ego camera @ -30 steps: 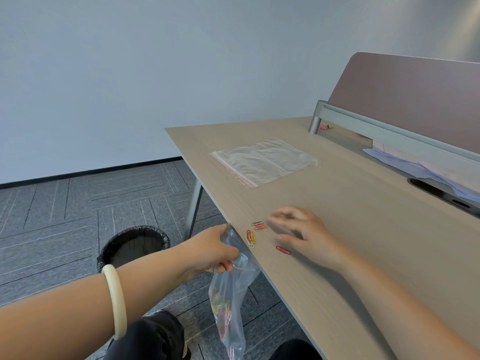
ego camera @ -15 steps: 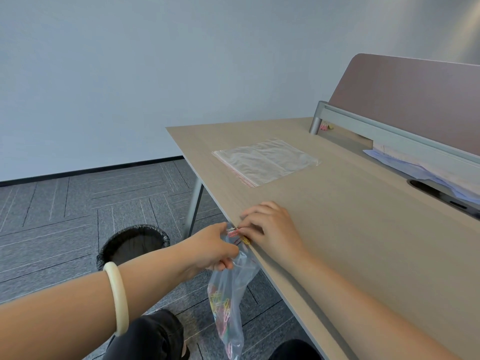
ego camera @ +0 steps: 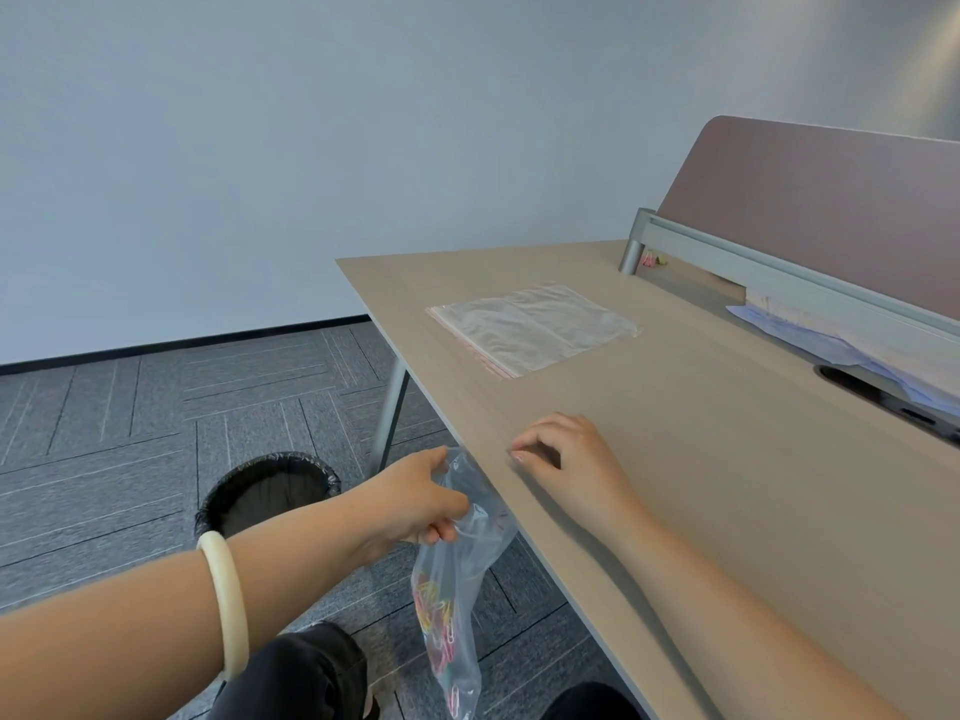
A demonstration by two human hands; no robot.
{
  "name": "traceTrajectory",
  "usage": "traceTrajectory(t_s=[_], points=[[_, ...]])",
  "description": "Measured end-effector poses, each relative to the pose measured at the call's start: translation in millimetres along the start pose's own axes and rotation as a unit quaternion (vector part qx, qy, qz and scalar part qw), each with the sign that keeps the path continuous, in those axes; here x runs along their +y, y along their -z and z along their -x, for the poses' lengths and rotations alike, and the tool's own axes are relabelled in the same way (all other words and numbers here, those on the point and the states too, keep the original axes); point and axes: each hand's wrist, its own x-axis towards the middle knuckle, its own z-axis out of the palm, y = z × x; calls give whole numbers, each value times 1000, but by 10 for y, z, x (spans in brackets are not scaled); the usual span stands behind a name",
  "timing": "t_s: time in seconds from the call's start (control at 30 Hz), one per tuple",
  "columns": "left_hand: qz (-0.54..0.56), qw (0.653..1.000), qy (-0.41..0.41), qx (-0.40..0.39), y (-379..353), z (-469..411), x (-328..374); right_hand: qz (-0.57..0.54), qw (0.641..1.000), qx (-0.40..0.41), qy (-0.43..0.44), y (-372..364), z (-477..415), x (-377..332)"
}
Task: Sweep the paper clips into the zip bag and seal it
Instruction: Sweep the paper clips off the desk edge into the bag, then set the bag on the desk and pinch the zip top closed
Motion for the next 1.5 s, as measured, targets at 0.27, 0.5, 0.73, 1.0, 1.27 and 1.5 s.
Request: traceTrajectory(t_s=[0.27, 0.5, 0.73, 1.0, 1.27, 1.5], points=[[-80, 997, -17, 6, 425, 354, 61, 30, 994, -95, 41, -99, -118, -560], [-257, 962, -94, -16, 883, 1079, 638, 120, 983, -117, 71, 189, -497, -1351], [-539, 832, -122, 59, 1290, 1588, 1612, 135, 990, -35, 4, 1594, -741, -1824], [-482, 846, -226, 24, 1082, 1339, 2529, 265, 952, -22, -153, 2983, -628, -1729], [-472, 819, -322, 46, 145, 306, 2534, 229, 891, -65, -387, 3233, -401, -568], [-237, 862, -447, 25, -193, -90, 2718, 99, 953, -70, -277, 3657, -53, -509]])
